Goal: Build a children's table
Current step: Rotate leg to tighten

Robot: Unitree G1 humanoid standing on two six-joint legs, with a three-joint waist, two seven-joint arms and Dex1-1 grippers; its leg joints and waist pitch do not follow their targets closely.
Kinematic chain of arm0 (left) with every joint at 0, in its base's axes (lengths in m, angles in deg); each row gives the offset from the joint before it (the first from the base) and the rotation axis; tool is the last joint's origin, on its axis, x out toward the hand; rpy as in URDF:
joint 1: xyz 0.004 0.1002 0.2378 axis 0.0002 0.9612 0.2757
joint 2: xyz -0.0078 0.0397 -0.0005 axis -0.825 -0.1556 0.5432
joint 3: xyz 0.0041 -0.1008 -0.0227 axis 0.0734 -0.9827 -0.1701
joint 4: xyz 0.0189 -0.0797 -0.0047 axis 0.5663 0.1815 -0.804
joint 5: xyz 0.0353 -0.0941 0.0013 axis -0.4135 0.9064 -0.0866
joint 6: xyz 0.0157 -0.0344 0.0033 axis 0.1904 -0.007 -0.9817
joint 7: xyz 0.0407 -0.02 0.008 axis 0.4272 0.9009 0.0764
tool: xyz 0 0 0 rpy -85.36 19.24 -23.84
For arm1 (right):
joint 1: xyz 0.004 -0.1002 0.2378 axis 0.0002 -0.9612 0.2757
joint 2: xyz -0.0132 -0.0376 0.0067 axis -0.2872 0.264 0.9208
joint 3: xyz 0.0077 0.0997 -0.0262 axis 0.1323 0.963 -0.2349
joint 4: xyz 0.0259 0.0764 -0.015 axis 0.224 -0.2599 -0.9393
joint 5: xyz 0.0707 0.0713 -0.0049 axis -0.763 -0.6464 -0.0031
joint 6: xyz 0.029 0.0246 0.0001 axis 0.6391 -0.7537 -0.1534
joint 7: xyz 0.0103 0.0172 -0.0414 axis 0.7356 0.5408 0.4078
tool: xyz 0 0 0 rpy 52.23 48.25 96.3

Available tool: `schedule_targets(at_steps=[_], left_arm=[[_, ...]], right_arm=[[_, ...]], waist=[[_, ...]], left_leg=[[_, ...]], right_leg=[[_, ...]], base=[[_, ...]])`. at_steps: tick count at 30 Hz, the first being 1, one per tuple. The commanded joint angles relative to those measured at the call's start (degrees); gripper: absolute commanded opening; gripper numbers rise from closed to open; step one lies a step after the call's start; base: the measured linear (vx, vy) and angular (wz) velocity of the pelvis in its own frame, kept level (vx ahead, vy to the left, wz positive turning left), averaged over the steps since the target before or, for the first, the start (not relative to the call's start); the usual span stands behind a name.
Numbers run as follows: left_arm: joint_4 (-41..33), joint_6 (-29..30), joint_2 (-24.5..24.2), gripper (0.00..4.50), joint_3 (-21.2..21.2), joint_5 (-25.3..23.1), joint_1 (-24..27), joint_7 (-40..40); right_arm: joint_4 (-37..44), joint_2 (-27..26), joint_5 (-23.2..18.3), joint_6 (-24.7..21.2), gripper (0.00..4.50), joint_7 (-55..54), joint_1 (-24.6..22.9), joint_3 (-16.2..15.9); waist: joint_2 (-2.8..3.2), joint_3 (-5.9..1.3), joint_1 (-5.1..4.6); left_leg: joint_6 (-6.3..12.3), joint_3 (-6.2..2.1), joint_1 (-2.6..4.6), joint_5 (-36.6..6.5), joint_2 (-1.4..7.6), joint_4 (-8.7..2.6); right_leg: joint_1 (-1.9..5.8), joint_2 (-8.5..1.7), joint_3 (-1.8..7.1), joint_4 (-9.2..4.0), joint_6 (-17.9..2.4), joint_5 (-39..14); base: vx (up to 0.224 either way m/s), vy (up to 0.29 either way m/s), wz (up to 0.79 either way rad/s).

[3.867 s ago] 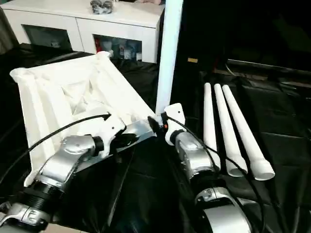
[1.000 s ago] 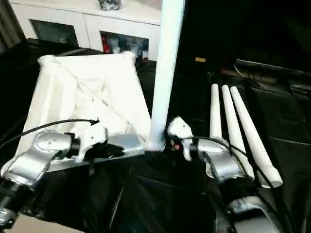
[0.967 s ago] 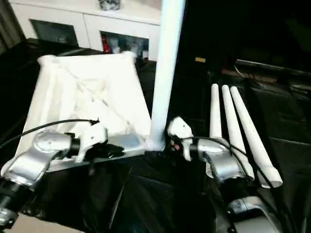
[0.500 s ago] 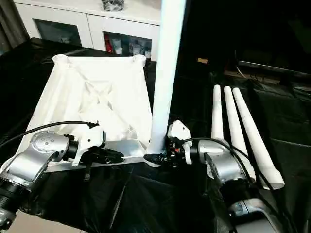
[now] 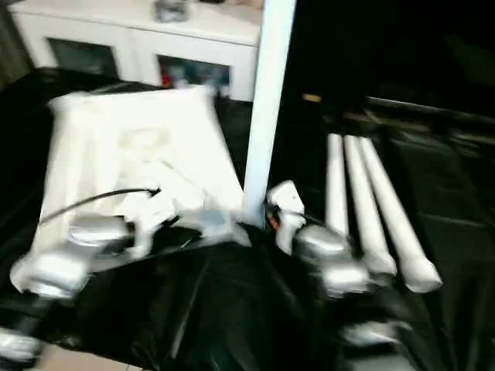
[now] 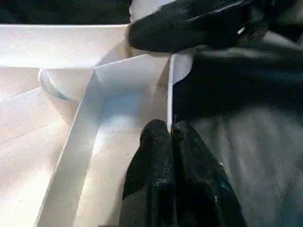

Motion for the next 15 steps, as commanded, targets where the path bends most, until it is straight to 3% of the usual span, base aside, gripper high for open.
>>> schedule_targets(at_steps=[1, 3, 5, 7, 13, 15], left_arm=[[0.07, 1.44, 3.11, 0.0, 3.35, -0.18, -0.08, 1.8], [0.0, 1.73, 3.78, 0.0, 3.62, -0.17, -0.2, 2.12], [0.25, 1.25, 3.61, 0.0, 4.18, -0.82, -0.52, 1.8], [0.64, 0.41, 2.73, 0.0, 4.51, -1.24, -0.75, 0.76], [-0.08, -0.78, 0.35, 0.0, 4.29, -0.7, -0.49, -2.51], [-0.45, -1.37, -1.23, 0.0, 4.47, -0.08, -0.26, -4.73]], right_arm=[[-2.85, -4.28, 1.7, 0.21, 2.72, -2.22, 0.63, -3.28], [-2.84, -4.64, 2.96, 1.25, 2.72, -2.5, 0.96, -4.15], [-2.55, -4.72, 2.04, 1.07, 3.28, -0.94, 1.05, -3.56], [-1.49, -4.17, 0.4, 0.89, 3.44, 2.81, 0.79, -2.9], [-0.13, -0.72, 0.19, 2.82, 3.9, 9.44, 0.28, -3.38], [0.17, 0.95, 0.11, 3.75, 3.99, 12.6, 0.19, -3.97]], waist=[[0.44, -2.26, 0.14], [0.36, -2.22, 0.22], [0.18, -2.3, 0.3], [0.32, -2.32, 0.25], [0.3, -2.47, 0.32], [0.29, -2.69, 0.41]], left_leg=[[-0.91, -1.1, 0.01, -17.46, 2.01, -4.59], [-0.38, -0.98, 0.23, -18.14, 1.97, -4.49], [0.19, -0.99, -0.11, -17.35, 1.95, -4.58], [0.52, -0.96, -0.14, -17.21, 2.07, -4.68], [1.34, -0.77, -0.39, -15.66, 2.14, -4.55], [1.93, -0.77, -0.61, -13.17, 2.14, -4.43]], right_leg=[[1.77, -4.85, 2.73, -6.03, -6.95, -27.98], [1.4, -4.66, 2.8, -6.14, -6.7, -27.55], [1.72, -4.66, 2.84, -6.0, -6.53, -26.34], [1.72, -4.54, 2.86, -5.81, -6.92, -24.28], [2.02, -4.58, 2.99, -5.37, -8.83, -20.0], [2.39, -4.64, 2.96, -4.93, -9.89, -16.8]], base=[[0.0, 0.0, 0.0], [0.0, 0.0, 0.0], [0.0, 0.0, 0.0], [0.0, 0.0, 0.0], [0.0, 0.0, 0.0], [0.0, 0.0, 0.0]])
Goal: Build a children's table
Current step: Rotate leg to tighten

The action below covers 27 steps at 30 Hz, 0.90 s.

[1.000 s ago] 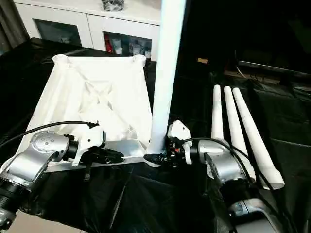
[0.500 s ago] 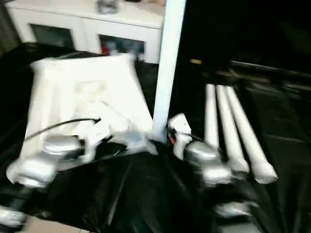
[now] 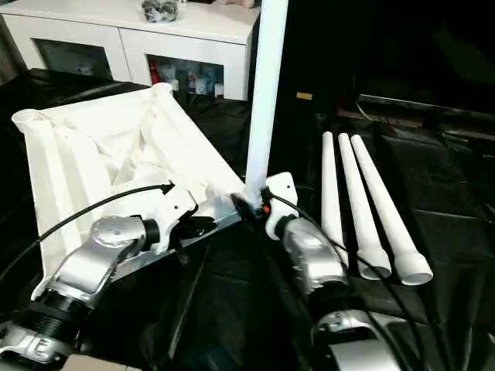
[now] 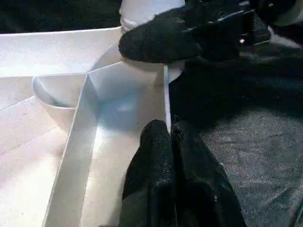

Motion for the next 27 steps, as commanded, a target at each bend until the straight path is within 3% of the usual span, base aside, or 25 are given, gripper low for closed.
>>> schedule_targets(at_steps=[1, 3, 5, 7, 9, 14, 21, 27], left_arm=[[0.22, -0.88, -1.03, 0.0, 3.57, 0.53, 0.01, -4.59], [0.34, -1.6, -1.97, 0.0, 3.47, 0.69, 0.0, -5.95], [1.31, -3.52, -4.37, 0.0, 3.08, 0.82, -0.22, -9.01], [1.73, -4.52, -5.87, 0.0, 2.87, 1.02, -0.34, -10.92], [2.04, -5.59, -7.35, 0.0, 2.39, 1.84, -0.41, -13.47], [2.74, -7.56, -9.55, 0.0, 2.54, 3.12, -0.57, -17.32], [4.42, -9.22, -10.77, 0.0, 2.85, 3.41, -1.59, -20.16], [5.2, -9.13, -10.52, 0.0, 2.06, 3.49, -1.8, -19.27]], right_arm=[[2.59, 0.22, -0.5, 0.54, 3.99, 7.98, -0.54, -4.35], [3.59, 1.28, -0.96, 0.43, 3.99, 11.08, -0.97, -4.86], [6.39, 4.05, -2.03, -0.64, 3.99, 18.84, -2.07, -6.22], [7.9, 5.66, -2.5, -1.4, 3.99, 22.94, -2.65, -7.07], [9.64, 7.56, -3.11, -2.57, 3.99, 27.85, -3.24, -8.11], [11.18, 10.33, -2.56, -2.62, 3.63, 33.3, -3.8, -10.43], [14.02, 11.95, -2.69, -4.56, 2.91, 37.23, -4.76, -11.64], [14.57, 11.32, -3.15, -5.84, 2.67, 35.87, -5.34, -11.33]], waist=[[0.37, -2.78, 0.38], [0.41, -2.86, 0.53], [0.2, -3.12, 0.56], [0.33, -3.07, 0.71], [0.13, -2.96, 0.75], [0.05, -2.72, 1.2], [-0.02, -2.79, 1.89], [-0.05, -2.85, 2.01]], left_leg=[[2.31, -0.55, -0.39, -11.94, 2.12, -4.15], [3.06, -0.4, -0.19, -10.49, 2.2, -4.0], [4.21, -0.37, -0.46, -8.19, 2.11, -3.81], [5.27, -0.27, -0.34, -6.84, 2.14, -3.68], [5.42, -0.27, -0.32, -7.44, 2.18, -3.79], [4.11, -0.25, 0.06, -9.47, 2.34, -3.95], [3.61, -0.08, 0.14, -8.33, 2.42, -3.93], [3.18, -0.14, 0.01, -8.19, 2.36, -3.89]], right_leg=[[2.51, -4.61, 3.07, -4.77, -10.69, -14.38], [2.55, -4.48, 3.05, -4.49, -11.68, -11.12], [3.08, -4.36, 2.92, -3.99, -12.61, -6.95], [2.96, -4.28, 2.91, -3.73, -13.53, -3.94], [3.1, -4.43, 2.86, -3.75, -14.09, -4.95], [2.85, -4.53, 2.92, -4.21, -13.13, -10.35], [2.81, -4.38, 2.93, -3.82, -13.08, -8.78], [2.95, -4.55, 2.95, -3.84, -12.74, -9.09]], base=[[0.0, 0.0, 0.0], [0.0, 0.0, 0.0], [0.0, 0.0, 0.0], [0.0, 0.0, 0.0], [0.0, 0.0, 0.0], [0.0, 0.0, 0.0], [0.0, 0.0, 0.0], [0.0, 0.0, 0.0]])
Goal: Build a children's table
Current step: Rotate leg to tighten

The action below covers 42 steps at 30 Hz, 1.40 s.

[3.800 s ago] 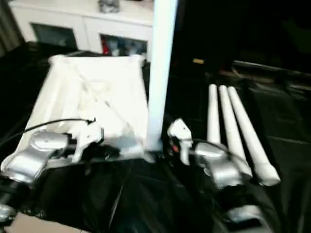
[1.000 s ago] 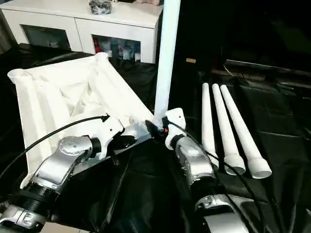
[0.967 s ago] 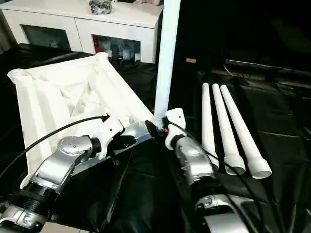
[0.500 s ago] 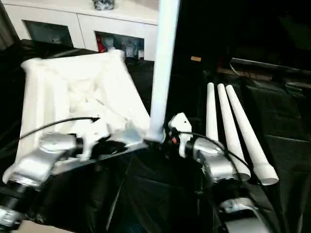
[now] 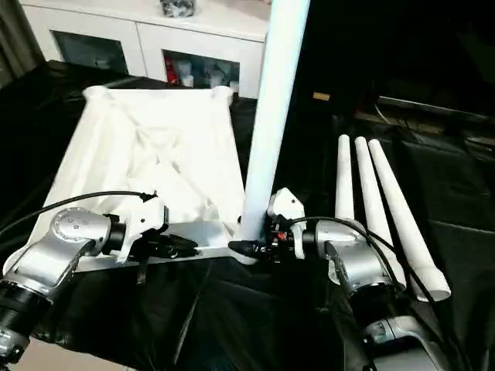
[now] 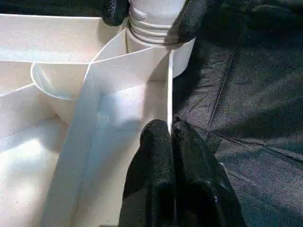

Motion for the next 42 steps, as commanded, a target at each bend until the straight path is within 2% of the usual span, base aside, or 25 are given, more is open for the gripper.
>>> schedule_targets(at_steps=[1, 4, 6, 8, 10, 11, 13, 14, 17, 19, 22, 24, 27, 31, 33, 34, 35, 36, 37, 39, 40, 41, 42], left_arm=[[1.85, 1.34, 1.02, 0.0, 0.45, -1.52, -0.67, 3.49], [2.38, 3.99, 3.09, 0.0, -1.22, -2.46, -0.88, 9.74], [1.75, 6.38, 5.17, 0.0, -2.25, -2.73, -0.72, 14.26], [0.43, 9.38, 7.71, 0.0, -2.93, -3.0, -0.29, 18.9], [-1.13, 11.93, 9.84, 0.0, -3.21, -3.61, 0.3, 22.45], [-3.0, 14.26, 11.93, 0.0, -3.33, -4.29, 1.05, 25.61], [-4.79, 16.91, 14.1, 0.0, -3.65, -4.56, 1.76, 28.38], [-6.17, 18.49, 15.36, 0.0, -3.23, -5.46, 2.38, 30.08], [-7.89, 20.09, 16.83, 0.0, -2.72, -5.75, 3.22, 31.63], [-7.58, 19.94, 17.19, 0.0, -2.95, -5.66, 2.91, 32.37], [-6.45, 18.91, 16.61, 0.0, -3.02, -5.75, 2.26, 32.12], [-6.44, 19.1, 16.26, 0.0, -2.78, -5.82, 2.12, 32.47], [-6.75, 20.18, 16.14, 0.0, -2.85, -6.32, 2.08, 33.56], [-6.43, 20.5, 16.07, 0.0, -2.88, -6.98, 2.14, 35.01], [-6.16, 20.19, 16.16, 0.0, -2.81, -6.96, 2.17, 35.21], [-6.05, 19.98, 16.18, 0.0, -2.73, -6.98, 2.22, 35.22], [-6.04, 19.9, 16.17, 0.0, -2.7, -6.98, 2.27, 35.21], [-6.05, 19.55, 16.03, 0.0, -2.51, -6.91, 2.42, 34.97], [-6.06, 18.02, 15.95, 0.0, -2.23, -6.95, 2.56, 34.89], [-6.09, 16.49, 15.89, 0.0, -1.99, -6.97, 2.56, 34.74], [-6.72, 14.83, 16.14, 0.0, -2.03, -6.98, 2.48, 35.13], [-7.16, 14.26, 16.48, 0.0, -2.47, -6.15, 2.35, 34.87], [-7.9, 14.12, 16.84, 0.27, -3.06, -5.18, 2.15, 34.62]], right_arm=[[1.21, -1.88, -0.42, -0.93, 2.66, 0.49, -1.07, -2.22], [-1.37, -4.22, 0.61, -0.3, 2.64, -7.51, -0.26, 0.15], [-4.04, -6.49, 1.94, 0.28, 2.64, -15.86, 0.7, 2.1], [-7.0, -9.2, 2.62, 0.44, 2.63, -25.17, 1.84, 4.7], [-8.91, -11.23, 2.3, -0.02, 2.63, -31.09, 2.63, 6.67], [-10.76, -13.02, 2.5, 0.28, 2.63, -36.26, 3.27, 7.76], [-12.11, -14.54, 2.76, 0.58, 2.62, -39.87, 3.74, 8.23], [-12.86, -15.93, 3.07, 0.75, 2.62, -42.24, 4.09, 8.23], [-13.38, -17.94, 3.99, 1.98, 2.62, -45.73, 4.59, 8.24], [-14.16, -18.32, 3.43, 2.74, 3.18, -45.51, 5.02, 8.88], [-14.2, -17.66, 2.99, 3.01, 3.41, -44.14, 5.44, 9.21], [-14.36, -17.1, 4.1, 3.77, 3.59, -44.36, 5.71, 9.09], [-11.97, -14.24, 5.77, 5.03, 3.59, -44.24, 4.93, 8.19], [-2.31, -7.94, 4.75, 2.49, 3.59, -40.5, 0.24, 9.27], [3.02, -5.31, 3.51, 0.65, 3.59, -38.08, -2.45, 10.15], [6.24, -3.95, 2.6, -0.55, 3.59, -36.75, -4.06, 10.74], [7.1, -3.64, 2.35, -0.87, 3.59, -36.41, -4.52, 10.89], [9.5, -2.74, 1.74, -1.7, 3.59, -35.47, -5.84, 11.21], [14.07, -1.1, 0.25, -3.57, 3.59, -33.24, -8.34, 11.38], [16.36, -0.23, -0.5, -4.72, 3.59, -31.92, -9.57, 11.21], [19.39, 0.85, -1.47, -6.59, 3.59, -30.02, -11.18, 10.37], [20.59, 1.18, -1.74, -7.54, 3.59, -29.63, -11.72, 9.82], [21.26, 1.31, -1.61, -8.57, 3.63, -29.73, -11.93, 9.2]], waist=[[0.04, -2.91, -0.01], [0.11, -2.71, -0.3], [0.07, -2.54, -0.54], [-0.02, -2.53, -0.89], [0.04, -2.53, -1.26], [-0.12, -2.62, -1.41], [0.1, -2.59, -1.61], [-0.09, -2.69, -1.73], [-0.04, -2.81, -1.7], [-0.09, -2.84, -1.63], [0.02, -2.82, -1.62], [0.09, -2.66, -1.65], [-0.06, -2.65, -1.55], [-0.23, -2.81, -1.29], [-0.36, -2.79, -1.39], [-0.44, -2.83, -1.1], [-0.54, -2.86, -1.04], [-0.63, -2.8, -1.17], [-0.57, -2.63, -1.07], [-0.71, -2.57, -1.15], [-0.71, -2.51, -1.22], [-0.62, -2.53, -1.25], [-0.7, -2.51, -1.19]], left_leg=[[2.99, -0.27, 0.06, -8.21, 2.23, -3.87], [1.82, -0.36, 0.14, -9.8, 2.23, -4.05], [0.63, -0.38, 0.42, -11.65, 2.14, -4.12], [-0.06, -0.54, 0.07, -11.73, 2.17, -4.28], [-0.73, -0.65, 0.13, -12.57, 2.17, -4.34], [-0.6, -0.68, 0.04, -12.31, 2.16, -4.28], [-0.2, -0.54, 0.06, -11.9, 2.11, -4.12], [0.07, -0.52, -0.1, -11.54, 2.19, -4.12], [0.79, -0.47, -0.3, -10.31, 1.97, -4.04], [1.21, -0.43, -0.3, -10.27, 1.92, -3.98], [1.88, -0.39, -0.36, -9.48, 1.89, -3.97], [1.76, -0.37, -0.3, -10.8, 1.87, -4.05], [1.35, -0.38, -0.23, -11.49, 1.91, -4.02], [1.94, -0.35, -0.28, -9.81, 1.94, -3.86], [2.62, -0.36, -0.56, -9.25, 1.82, -3.82], [3.12, -0.3, -0.38, -8.96, 1.82, -3.66], [3.67, -0.29, -0.55, -8.1, 1.79, -3.6], [3.88, -0.29, -0.78, -7.8, 1.68, -3.66], [4.2, -0.24, -0.7, -8.84, 1.55, -3.6], [4.19, -0.35, -0.79, -9.64, 1.6, -3.72], [4.13, -0.45, -0.72, -10.82, 1.67, -3.81], [4.06, -0.5, -0.68, -11.1, 1.71, -3.8], [3.93, -0.48, -0.62, -11.2, 1.72, -3.78]], right_leg=[[2.97, -4.54, 3.02, -3.86, -12.37, -9.17], [2.78, -4.63, 3.01, -4.21, -11.84, -12.12], [2.51, -4.67, 3.05, -4.73, -10.93, -16.71], [2.65, -4.74, 3.03, -4.77, -10.06, -18.66], [2.51, -4.81, 2.99, -4.94, -9.4, -20.4], [2.59, -4.81, 3.01, -4.9, -9.31, -20.15], [2.39, -4.73, 3.06, -5.04, -9.5, -19.14], [2.54, -4.65, 3.06, -4.82, -9.71, -17.79], [2.59, -4.43, 2.97, -4.68, -9.53, -15.33], [2.61, -4.44, 2.98, -4.63, -9.52, -14.44], [2.63, -4.28, 2.92, -4.52, -9.87, -12.25], [2.57, -4.35, 2.93, -4.73, -9.83, -13.97], [2.52, -4.38, 2.94, -4.87, -9.22, -15.77], [2.76, -4.18, 3.03, -4.5, -8.96, -11.76], [3.02, -4.08, 2.93, -4.49, -8.93, -10.96], [2.98, -4.11, 2.99, -4.66, -8.48, -11.04], [3.14, -4.11, 3.04, -4.58, -8.52, -10.23], [3.18, -4.02, 2.92, -4.64, -8.59, -10.57], [3.12, -3.98, 2.9, -5.06, -7.83, -12.59], [3.07, -4.06, 2.82, -5.19, -7.16, -15.13], [2.86, -4.05, 2.75, -5.56, -6.14, -18.49], [2.79, -4.09, 2.74, -5.62, -6.06, -19.12], [2.67, -4.08, 2.75, -5.78, -5.78, -20.12]], base=[[0.0, 0.0, 0.0], [0.0, 0.0, 0.0], [0.0, 0.0, 0.0], [0.0, 0.0, 0.0], [0.0, 0.0, 0.0], [0.0, 0.0, 0.0], [0.0, 0.0, 0.0], [0.0, 0.0, 0.0], [0.0, 0.0, 0.0], [0.0, 0.0, 0.0], [0.0, 0.0, 0.0], [0.0, 0.0, 0.0], [0.0, 0.0, 0.0], [0.0, 0.0, 0.0], [0.0, 0.0, 0.0], [0.0, 0.0, 0.0], [0.0, 0.0, 0.0], [0.0, 0.0, 0.0], [0.0, 0.0, 0.0], [0.0, 0.0, 0.0], [0.0, 0.0, 0.0], [0.0, 0.0, 0.0], [0.0, 0.0, 0.0]])
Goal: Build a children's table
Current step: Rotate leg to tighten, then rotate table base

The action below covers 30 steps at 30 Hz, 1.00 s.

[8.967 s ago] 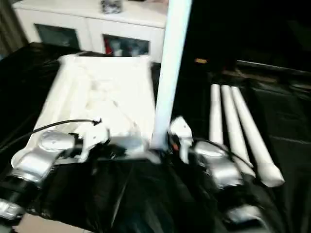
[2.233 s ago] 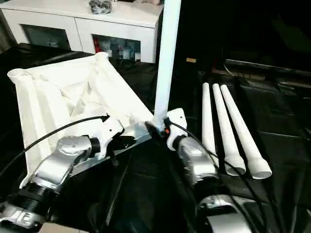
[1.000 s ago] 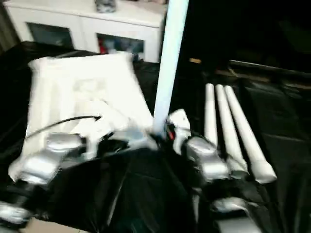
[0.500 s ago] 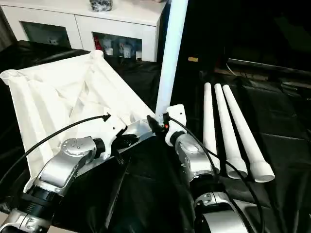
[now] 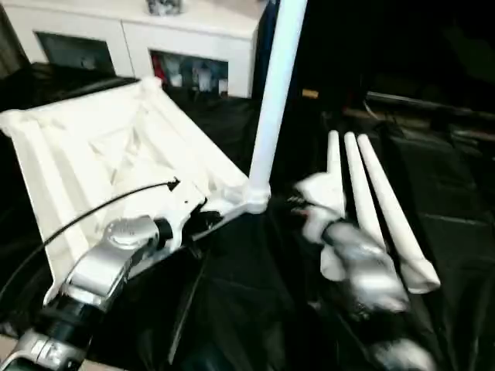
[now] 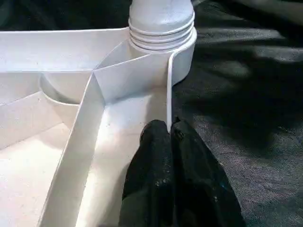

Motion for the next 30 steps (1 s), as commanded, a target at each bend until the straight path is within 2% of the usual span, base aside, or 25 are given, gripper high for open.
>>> schedule_targets(at_steps=[1, 2, 3, 4, 5, 6, 8, 9, 10, 11, 13, 14, 17, 19, 20, 22, 23, 27, 28, 30], left_arm=[[-1.48, -1.53, 0.48, 0.43, -1.64, 2.02, -0.03, 0.44], [-1.62, -1.49, 0.5, 0.43, -1.71, 2.13, -0.05, 0.41], [-3.01, -0.88, 0.95, 0.43, -2.58, 3.33, -0.19, 0.21], [-4.24, -0.74, 1.36, 0.67, -3.47, 4.22, -0.4, 0.39], [-4.57, -0.75, 1.46, 0.67, -3.72, 4.48, -0.44, 0.46], [-6.08, -0.69, 1.71, 0.77, -5.19, 5.15, -1.0, 1.56], [-8.79, 0.0, 0.89, 0.77, -8.31, 5.48, -2.25, 4.11], [-9.03, 0.05, 0.78, 0.77, -8.6, 5.5, -2.34, 4.32], [-11.14, 1.51, -0.75, 0.77, -11.41, 5.14, -2.83, 6.31], [-11.14, 1.51, -0.75, 0.77, -11.41, 5.14, -2.83, 6.31], [-13.51, 3.63, -4.03, 0.77, -14.25, 3.52, -2.31, 7.85], [-13.51, 3.63, -4.03, 0.77, -14.25, 3.52, -2.31, 7.85], [-17.26, 9.86, -13.06, 0.77, -20.94, -1.55, 1.4, 10.48], [-17.93, 11.83, -17.65, 0.77, -22.84, -4.26, 4.07, 10.48], [-18.1, 12.54, -18.87, 0.77, -23.33, -4.85, 4.85, 10.45], [-18.3, 13.47, -20.23, 0.77, -23.76, -4.85, 6.26, 9.68], [-18.25, 13.79, -20.52, 0.77, -23.81, -4.47, 6.94, 9.05], [-14.84, 12.98, -21.34, 0.77, -19.82, -3.06, 9.09, 7.03], [-13.66, 12.06, -21.22, 0.77, -18.64, -2.68, 9.19, 6.41], [-10.63, 11.69, -20.76, 0.77, -16.63, -2.39, 8.85, 5.91]], right_arm=[[2.04, 0.18, -0.15, -2.97, 3.65, 0.13, 0.21, -1.42], [2.12, 0.16, -0.05, -3.2, 3.65, 0.03, 0.2, -1.5], [1.48, -0.06, 1.67, -3.46, 3.65, -1.16, 0.65, -2.19], [1.09, -0.27, 2.93, -4.21, 3.65, -2.08, 1.03, -2.84], [1.22, -0.29, 3.24, -4.6, 3.65, -2.33, 1.05, -3.02], [1.71, -0.45, 4.41, -6.02, 3.65, -3.12, 1.28, -3.92], [3.03, -0.32, 6.06, -9.55, 3.65, -4.18, 1.46, -5.61], [3.12, -0.3, 6.21, -9.81, 3.65, -4.25, 1.47, -5.77], [3.9, -0.35, 6.48, -11.37, 3.65, -4.17, 1.37, -6.83], [3.9, -0.35, 6.48, -11.37, 3.65, -4.17, 1.37, -6.83], [4.95, -0.61, 6.42, -12.81, 3.65, -3.77, 0.95, -8.31], [4.95, -0.61, 6.42, -12.81, 3.65, -3.77, 0.95, -8.31], [4.88, -1.47, 7.77, -12.86, 3.65, -3.99, 0.36, -10.48], [4.41, -2.26, 8.13, -13.0, 3.65, -4.61, 0.58, -10.91], [4.28, -2.52, 8.25, -13.12, 3.65, -4.88, 0.7, -11.06], [3.52, -3.21, 8.68, -13.18, 3.65, -5.91, 1.18, -11.09], [2.94, -3.67, 8.76, -13.21, 3.65, -6.41, 1.47, -11.01], [0.44, -5.36, 9.49, -13.89, 3.65, -8.61, 3.18, -11.53], [-0.13, -5.61, 9.85, -13.61, 3.65, -9.16, 3.5, -11.77], [-1.58, -6.47, 10.26, -13.53, 3.65, -10.09, 4.42, -12.13]], waist=[[-0.56, -2.73, 0.59], [-0.51, -2.77, 0.56], [-0.49, -2.84, 0.69], [-0.51, -2.9, 0.75], [-0.36, -2.96, 0.81], [-0.61, -2.83, 0.82], [-0.71, -3.0, 0.89], [-0.8, -3.07, 0.9], [-0.63, -3.02, 0.92], [-0.68, -3.02, 0.92], [-0.57, -2.98, 0.87], [-0.55, -2.99, 0.9], [-0.29, -2.87, 0.63], [-0.12, -2.76, 0.43], [0.28, -2.71, 0.49], [0.41, -2.62, 0.6], [0.55, -2.49, 1.04], [1.0, -2.41, 2.33], [0.96, -2.42, 2.47], [1.47, -2.63, 2.91]], left_leg=[[4.0, -0.45, -0.34, -11.15, 1.68, -3.63], [3.82, -0.53, -0.59, -10.5, 1.63, -3.64], [3.56, -0.47, -0.35, -10.0, 1.79, -3.56], [3.5, -0.45, -0.32, -9.67, 1.84, -3.55], [3.27, -0.44, -0.31, -8.96, 1.97, -3.49], [3.31, -0.43, -0.45, -8.41, 1.97, -3.51], [3.44, -0.41, -0.38, -7.08, 1.96, -3.34], [3.59, -0.41, -0.47, -6.44, 1.93, -3.28], [3.81, -0.38, -0.38, -5.65, 1.92, -3.23], [3.92, -0.41, -0.42, -5.25, 1.89, -3.23], [3.94, -0.44, -0.4, -5.18, 1.9, -3.26], [3.86, -0.47, -0.38, -5.07, 1.89, -3.24], [3.04, -0.49, -0.31, -5.49, 1.92, -3.34], [2.56, -0.58, -0.28, -6.45, 1.81, -3.46], [2.06, -0.64, -0.02, -7.15, 1.82, -3.49], [1.47, -0.56, 0.32, -8.11, 1.93, -3.6], [1.05, -0.36, 0.72, -9.09, 2.01, -3.62], [-0.65, -0.37, 1.14, -12.43, 2.08, -3.96], [-0.83, -0.35, 1.2, -12.64, 2.03, -4.0], [-1.67, -0.48, 0.77, -11.78, 1.81, -4.03]], right_leg=[[2.64, -4.18, 2.8, -5.69, -6.55, -19.97], [2.77, -4.21, 2.74, -5.57, -6.89, -19.59], [2.52, -4.26, 2.83, -5.4, -7.7, -18.23], [2.54, -4.26, 2.82, -5.34, -8.27, -17.14], [2.59, -4.25, 2.85, -5.01, -9.53, -14.42], [2.65, -4.14, 2.84, -4.63, -10.32, -12.24], [2.9, -4.07, 2.84, -4.3, -10.93, -8.97], [3.02, -4.07, 2.87, -4.07, -11.15, -7.62], [3.11, -4.08, 2.87, -3.82, -11.57, -5.58], [3.2, -4.08, 2.86, -3.77, -11.61, -4.96], [3.29, -4.07, 2.85, -3.63, -11.51, -4.4], [3.3, -4.08, 2.83, -3.57, -11.47, -4.31], [3.21, -4.04, 2.84, -3.47, -11.29, -5.17], [3.1, -3.96, 2.77, -3.57, -10.68, -6.79], [2.91, -3.98, 2.79, -3.7, -10.45, -7.94], [2.57, -3.87, 2.87, -3.88, -10.94, -8.34], [2.13, -3.89, 2.99, -4.0, -11.46, -8.72], [1.73, -3.89, 3.12, -4.03, -11.16, -10.04], [1.69, -3.86, 3.14, -4.08, -11.0, -10.12], [2.16, -3.99, 3.22, -3.82, -10.35, -8.43]], base=[[0.0, 0.0, 0.0], [0.0, 0.0, 0.0], [0.0, 0.0, 0.0], [0.0, 0.0, 0.0], [0.0, 0.0, 0.0], [0.0, 0.0, 0.0], [0.0, 0.0, 0.0], [0.0, 0.0, 0.0], [0.0, 0.0, 0.0], [0.0, 0.0, 0.0], [0.0, 0.0, 0.0], [0.0, 0.0, 0.0], [0.0, 0.0, 0.0], [0.0, 0.0, 0.0], [0.0, 0.0, 0.0], [0.0, 0.0, 0.0], [0.0, 0.0, 0.0], [0.0, 0.0, 0.0], [0.0, 0.0, 0.0], [0.0, 0.0, 0.0]])
